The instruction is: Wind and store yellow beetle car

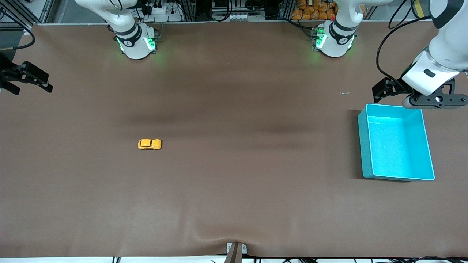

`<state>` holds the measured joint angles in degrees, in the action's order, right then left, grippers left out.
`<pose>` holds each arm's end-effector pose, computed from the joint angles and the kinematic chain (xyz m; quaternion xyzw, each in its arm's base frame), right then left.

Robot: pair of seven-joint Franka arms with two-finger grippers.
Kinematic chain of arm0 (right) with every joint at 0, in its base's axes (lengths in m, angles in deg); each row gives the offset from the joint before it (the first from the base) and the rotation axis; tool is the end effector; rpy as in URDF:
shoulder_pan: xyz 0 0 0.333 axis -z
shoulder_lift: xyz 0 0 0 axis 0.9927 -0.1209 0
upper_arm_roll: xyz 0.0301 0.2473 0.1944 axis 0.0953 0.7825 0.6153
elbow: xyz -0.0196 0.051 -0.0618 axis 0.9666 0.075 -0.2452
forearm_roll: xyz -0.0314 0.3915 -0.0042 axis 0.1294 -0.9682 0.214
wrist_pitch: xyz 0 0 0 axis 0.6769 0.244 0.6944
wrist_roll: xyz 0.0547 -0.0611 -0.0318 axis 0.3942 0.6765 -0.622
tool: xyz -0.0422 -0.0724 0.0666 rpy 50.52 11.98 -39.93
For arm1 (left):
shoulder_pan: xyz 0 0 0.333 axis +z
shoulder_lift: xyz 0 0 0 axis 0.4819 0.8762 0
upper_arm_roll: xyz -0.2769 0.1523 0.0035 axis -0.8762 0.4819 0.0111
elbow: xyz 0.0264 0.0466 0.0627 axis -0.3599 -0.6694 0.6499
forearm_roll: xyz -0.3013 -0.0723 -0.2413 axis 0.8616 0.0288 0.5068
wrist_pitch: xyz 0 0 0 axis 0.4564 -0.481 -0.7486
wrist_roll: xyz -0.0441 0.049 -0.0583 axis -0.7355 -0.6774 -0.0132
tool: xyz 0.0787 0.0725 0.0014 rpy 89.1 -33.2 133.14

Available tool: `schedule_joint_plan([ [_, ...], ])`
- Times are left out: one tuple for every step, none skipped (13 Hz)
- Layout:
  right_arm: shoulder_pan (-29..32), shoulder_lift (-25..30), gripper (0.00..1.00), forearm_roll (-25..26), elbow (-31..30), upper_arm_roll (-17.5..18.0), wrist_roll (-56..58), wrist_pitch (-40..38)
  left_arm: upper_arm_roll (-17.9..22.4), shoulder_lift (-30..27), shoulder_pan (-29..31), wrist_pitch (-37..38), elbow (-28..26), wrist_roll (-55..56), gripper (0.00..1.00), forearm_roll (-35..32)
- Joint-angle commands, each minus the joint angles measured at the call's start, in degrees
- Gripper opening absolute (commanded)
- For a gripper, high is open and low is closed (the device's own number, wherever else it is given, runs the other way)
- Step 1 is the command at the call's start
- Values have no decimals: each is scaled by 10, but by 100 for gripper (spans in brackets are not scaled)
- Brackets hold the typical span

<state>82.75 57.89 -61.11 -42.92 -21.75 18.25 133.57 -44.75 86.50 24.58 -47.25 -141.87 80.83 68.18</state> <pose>0.5232 -0.0300 0.6394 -0.9995 -0.0243 -0.0172 0.0130 0.5392 -0.0765 0.5848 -0.9994 0.0229 0.0003 0.0249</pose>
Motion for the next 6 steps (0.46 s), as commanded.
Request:
schedule_joint_plan([
  [17,17,100,11,-15,20,-9,6,-2,0,4,1,6,-6,100,2],
  [19,16,100,11,-14,23,-8,5,-2,-1,4,1,6,-6,100,2],
  [19,16,100,11,-13,23,-9,5,-2,-1,4,1,6,-6,100,2],
  [18,16,100,11,-13,23,-8,4,-2,0,4,1,7,-6,100,2],
  [19,16,100,11,-13,23,-7,4,-2,0,4,1,9,-7,100,2],
  [19,15,100,11,-13,24,-7,4,-2,0,4,1,9,-7,100,2],
])
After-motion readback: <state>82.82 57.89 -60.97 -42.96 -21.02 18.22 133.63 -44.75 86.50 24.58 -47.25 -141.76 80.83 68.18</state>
